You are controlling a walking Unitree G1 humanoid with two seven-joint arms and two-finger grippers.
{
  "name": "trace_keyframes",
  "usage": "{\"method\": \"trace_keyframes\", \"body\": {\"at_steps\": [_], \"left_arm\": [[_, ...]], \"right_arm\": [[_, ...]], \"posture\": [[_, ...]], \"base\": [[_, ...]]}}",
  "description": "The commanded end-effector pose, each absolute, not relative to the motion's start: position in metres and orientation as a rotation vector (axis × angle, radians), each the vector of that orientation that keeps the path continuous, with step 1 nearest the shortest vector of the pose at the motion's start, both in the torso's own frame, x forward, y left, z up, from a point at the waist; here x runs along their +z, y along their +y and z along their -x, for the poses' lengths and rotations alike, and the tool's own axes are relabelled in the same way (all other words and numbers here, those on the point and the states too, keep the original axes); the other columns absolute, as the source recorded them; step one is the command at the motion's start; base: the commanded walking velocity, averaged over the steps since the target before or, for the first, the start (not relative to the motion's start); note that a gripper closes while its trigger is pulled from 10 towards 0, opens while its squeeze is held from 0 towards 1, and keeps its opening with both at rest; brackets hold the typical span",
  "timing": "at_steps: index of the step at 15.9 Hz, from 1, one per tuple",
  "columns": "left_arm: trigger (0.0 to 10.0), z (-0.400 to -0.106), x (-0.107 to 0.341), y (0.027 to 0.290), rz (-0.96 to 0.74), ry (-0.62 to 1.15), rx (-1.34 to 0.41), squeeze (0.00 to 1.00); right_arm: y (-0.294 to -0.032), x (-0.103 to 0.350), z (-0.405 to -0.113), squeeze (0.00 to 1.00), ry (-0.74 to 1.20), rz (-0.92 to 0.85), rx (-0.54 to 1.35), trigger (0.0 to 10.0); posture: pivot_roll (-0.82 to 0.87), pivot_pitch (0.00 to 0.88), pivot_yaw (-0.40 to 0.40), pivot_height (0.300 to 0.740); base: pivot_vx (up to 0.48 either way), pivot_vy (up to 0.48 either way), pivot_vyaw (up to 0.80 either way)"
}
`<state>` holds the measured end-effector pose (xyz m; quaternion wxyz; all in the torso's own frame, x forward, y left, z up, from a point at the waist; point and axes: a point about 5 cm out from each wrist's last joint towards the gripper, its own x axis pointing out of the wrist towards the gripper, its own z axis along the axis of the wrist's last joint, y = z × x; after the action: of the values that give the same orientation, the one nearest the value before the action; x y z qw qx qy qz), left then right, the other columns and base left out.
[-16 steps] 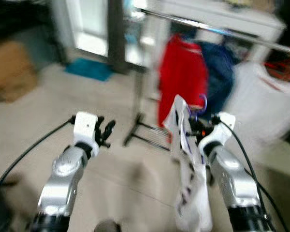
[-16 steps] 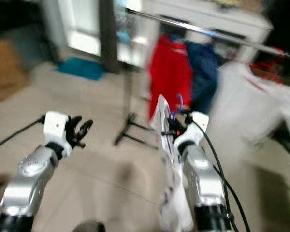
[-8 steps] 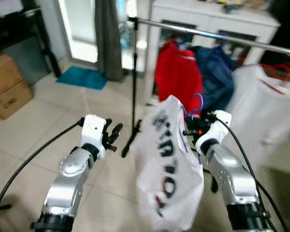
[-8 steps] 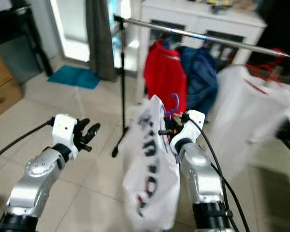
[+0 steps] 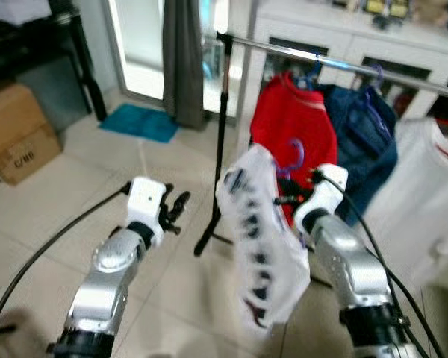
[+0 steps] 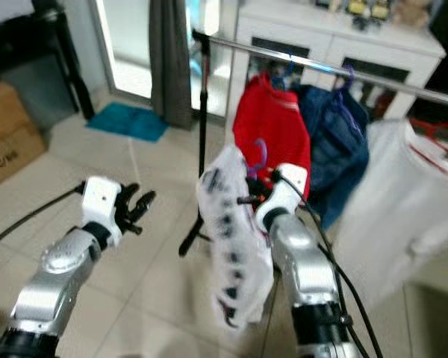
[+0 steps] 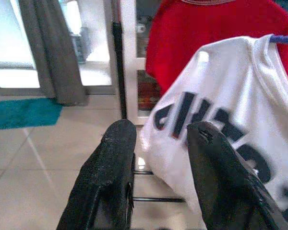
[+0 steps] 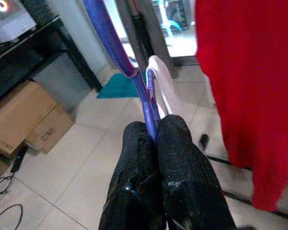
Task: Hang hanger
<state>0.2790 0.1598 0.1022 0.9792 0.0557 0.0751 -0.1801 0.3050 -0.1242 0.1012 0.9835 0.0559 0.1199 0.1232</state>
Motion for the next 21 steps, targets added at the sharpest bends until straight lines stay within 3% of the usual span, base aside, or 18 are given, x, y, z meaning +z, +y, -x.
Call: {"method": "trace_keyframes", "body": {"at_steps": [1,9,16,21], "left_arm": [[10.0,-0.282,0.108,0.166,-0.127,0.134,-0.344,0.00],[10.0,-0.287,0.113,0.159,-0.119,0.119,-0.370,0.00],[10.0,-0.294,0.119,0.159,-0.130,0.118,-0.434,0.00],[10.0,-0.284,0.115,0.153,-0.142,0.116,-0.451,0.00]], "right_arm": [[-0.115,0.112,-0.309,0.00,0.198,-0.109,0.278,10.0],[-0.118,0.115,-0.315,0.00,0.206,-0.093,0.261,10.0],[-0.112,0.116,-0.307,0.00,0.191,-0.077,0.247,10.0],[-0.119,0.126,-0.304,0.00,0.132,-0.095,0.236,10.0]], "posture": [[0.04,0.000,-0.070,0.740],[0.04,0.000,-0.070,0.740],[0.04,0.000,0.008,0.740],[0.04,0.000,-0.043,0.740]], "base": [[0.371,0.000,0.00],[0.373,0.000,0.00],[0.372,0.000,0.00],[0.368,0.000,0.00]]}}
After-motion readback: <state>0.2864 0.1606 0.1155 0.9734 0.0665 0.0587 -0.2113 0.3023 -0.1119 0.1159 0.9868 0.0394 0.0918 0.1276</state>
